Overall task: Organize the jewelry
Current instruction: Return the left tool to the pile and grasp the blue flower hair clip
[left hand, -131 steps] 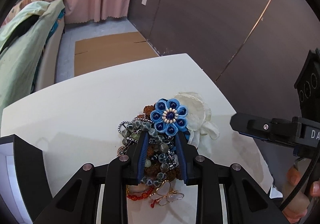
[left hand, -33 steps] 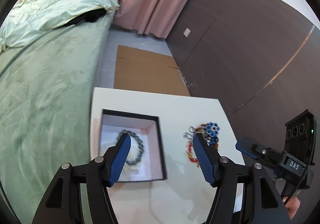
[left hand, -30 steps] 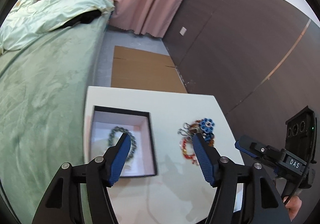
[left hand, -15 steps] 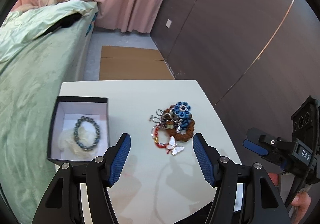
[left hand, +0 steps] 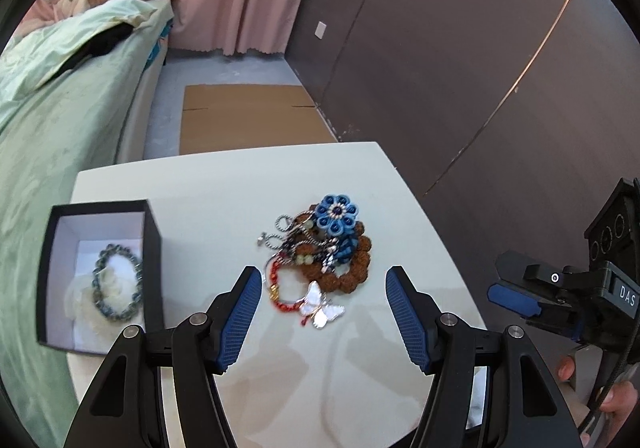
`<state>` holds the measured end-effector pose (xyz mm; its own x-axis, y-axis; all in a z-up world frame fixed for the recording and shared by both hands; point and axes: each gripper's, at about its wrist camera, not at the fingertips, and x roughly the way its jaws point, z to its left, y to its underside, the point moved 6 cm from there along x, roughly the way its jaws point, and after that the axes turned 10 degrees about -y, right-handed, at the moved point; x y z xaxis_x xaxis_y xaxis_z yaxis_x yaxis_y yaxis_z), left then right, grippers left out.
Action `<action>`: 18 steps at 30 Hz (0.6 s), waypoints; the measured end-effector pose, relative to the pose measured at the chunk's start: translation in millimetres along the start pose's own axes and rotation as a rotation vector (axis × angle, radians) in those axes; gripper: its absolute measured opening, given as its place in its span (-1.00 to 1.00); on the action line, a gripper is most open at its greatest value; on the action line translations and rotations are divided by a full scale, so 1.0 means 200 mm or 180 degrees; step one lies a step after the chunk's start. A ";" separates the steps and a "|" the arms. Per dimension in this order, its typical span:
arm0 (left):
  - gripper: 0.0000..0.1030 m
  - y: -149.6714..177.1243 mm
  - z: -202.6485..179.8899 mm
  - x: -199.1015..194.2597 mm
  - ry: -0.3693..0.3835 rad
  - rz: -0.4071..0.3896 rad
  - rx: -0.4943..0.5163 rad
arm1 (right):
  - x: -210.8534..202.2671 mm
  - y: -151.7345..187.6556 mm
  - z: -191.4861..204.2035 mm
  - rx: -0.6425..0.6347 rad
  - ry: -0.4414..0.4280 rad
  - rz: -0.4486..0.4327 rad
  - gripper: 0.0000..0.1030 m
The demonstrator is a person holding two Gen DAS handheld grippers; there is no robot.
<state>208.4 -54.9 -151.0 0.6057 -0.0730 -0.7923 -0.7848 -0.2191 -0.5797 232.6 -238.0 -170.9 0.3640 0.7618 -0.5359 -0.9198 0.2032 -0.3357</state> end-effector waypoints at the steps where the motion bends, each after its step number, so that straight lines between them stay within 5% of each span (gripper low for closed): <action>1: 0.28 -0.01 -0.01 0.01 0.0021 -0.0004 -0.0011 | 0.00 -0.01 -0.01 0.0020 0.0011 -0.0023 0.70; 18: 0.27 -0.16 -0.21 0.38 -0.0064 0.0157 0.0293 | 0.04 -0.18 -0.23 0.0476 0.0077 -0.0092 0.43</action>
<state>285.7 -94.6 -185.2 0.5640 -0.0619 -0.8234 -0.8229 -0.1253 -0.5542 275.4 -268.3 -198.6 0.3922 0.7396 -0.5470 -0.9199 0.3154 -0.2331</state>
